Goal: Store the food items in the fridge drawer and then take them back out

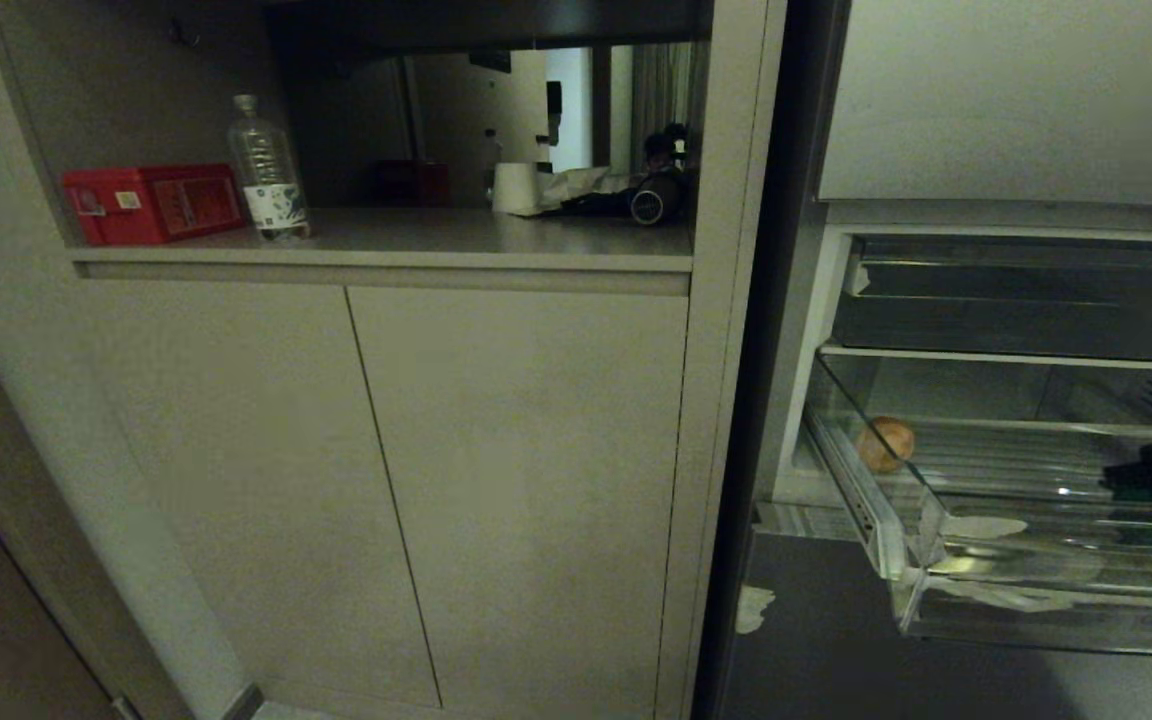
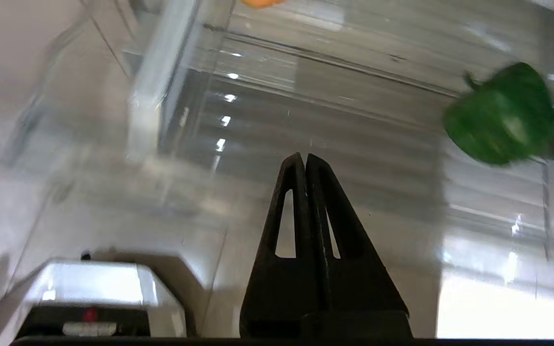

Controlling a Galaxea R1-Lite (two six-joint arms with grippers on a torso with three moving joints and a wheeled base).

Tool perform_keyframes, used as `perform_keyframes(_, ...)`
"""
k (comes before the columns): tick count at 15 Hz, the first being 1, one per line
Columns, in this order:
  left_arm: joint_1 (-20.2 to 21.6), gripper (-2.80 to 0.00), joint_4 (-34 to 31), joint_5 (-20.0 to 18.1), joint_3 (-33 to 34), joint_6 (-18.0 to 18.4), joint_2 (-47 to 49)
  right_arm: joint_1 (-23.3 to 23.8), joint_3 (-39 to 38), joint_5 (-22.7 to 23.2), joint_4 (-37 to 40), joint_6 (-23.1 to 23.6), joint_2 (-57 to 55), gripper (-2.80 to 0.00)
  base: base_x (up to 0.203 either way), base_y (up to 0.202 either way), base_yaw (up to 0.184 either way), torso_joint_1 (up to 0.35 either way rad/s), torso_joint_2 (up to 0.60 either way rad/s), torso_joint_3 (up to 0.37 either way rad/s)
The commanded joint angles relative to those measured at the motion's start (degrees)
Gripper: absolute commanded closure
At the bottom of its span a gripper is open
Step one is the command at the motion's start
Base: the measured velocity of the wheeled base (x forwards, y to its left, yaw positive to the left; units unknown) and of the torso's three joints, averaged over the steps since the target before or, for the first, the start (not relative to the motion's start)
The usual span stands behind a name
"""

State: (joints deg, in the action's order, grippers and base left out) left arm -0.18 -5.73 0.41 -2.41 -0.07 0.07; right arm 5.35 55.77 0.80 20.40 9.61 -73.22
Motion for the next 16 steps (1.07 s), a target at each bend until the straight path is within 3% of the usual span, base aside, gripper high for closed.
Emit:
perform_keyframes(1,0.0,0.00,-0.1,0.0,0.0,0.0,0.0,0.5,-8.3,0.2,-1.7,-0.2,16.5,0.00,0.000,0.000,0.000,0.000,0.00,0.000)
perform_keyframes(4,0.0,0.00,-0.1,0.0,0.0,0.0,0.0,1.0,-19.8,0.4,-3.1,-1.3,34.9,0.00,0.000,0.000,0.000,0.000,0.00,0.000)
perform_keyframes(6,0.0,0.00,0.0,0.0,0.0,0.0,0.0,1.1,-28.9,1.0,-5.0,-4.7,46.1,0.00,0.000,0.000,0.000,0.000,0.00,0.000)
perform_keyframes(8,0.0,0.00,-0.1,0.0,0.0,0.0,0.0,1.1,-40.4,1.7,-13.8,-7.6,54.0,0.00,0.000,0.000,0.000,0.000,0.00,0.000)
perform_keyframes(11,0.0,0.00,-0.1,0.0,0.0,0.0,0.0,0.4,-55.4,1.1,-32.6,-7.7,56.6,0.00,0.000,0.000,0.000,0.000,0.00,0.000)
perform_keyframes(13,0.0,0.00,0.0,0.0,0.0,0.0,0.0,-4.8,-57.7,-2.1,-31.3,-5.8,58.1,0.00,0.000,0.000,0.000,0.000,0.00,0.000)
perform_keyframes(16,0.0,0.00,0.0,0.0,0.0,0.0,0.0,-5.5,-57.5,-1.3,-28.2,-4.0,70.0,0.00,0.000,0.000,0.000,0.000,0.00,0.000)
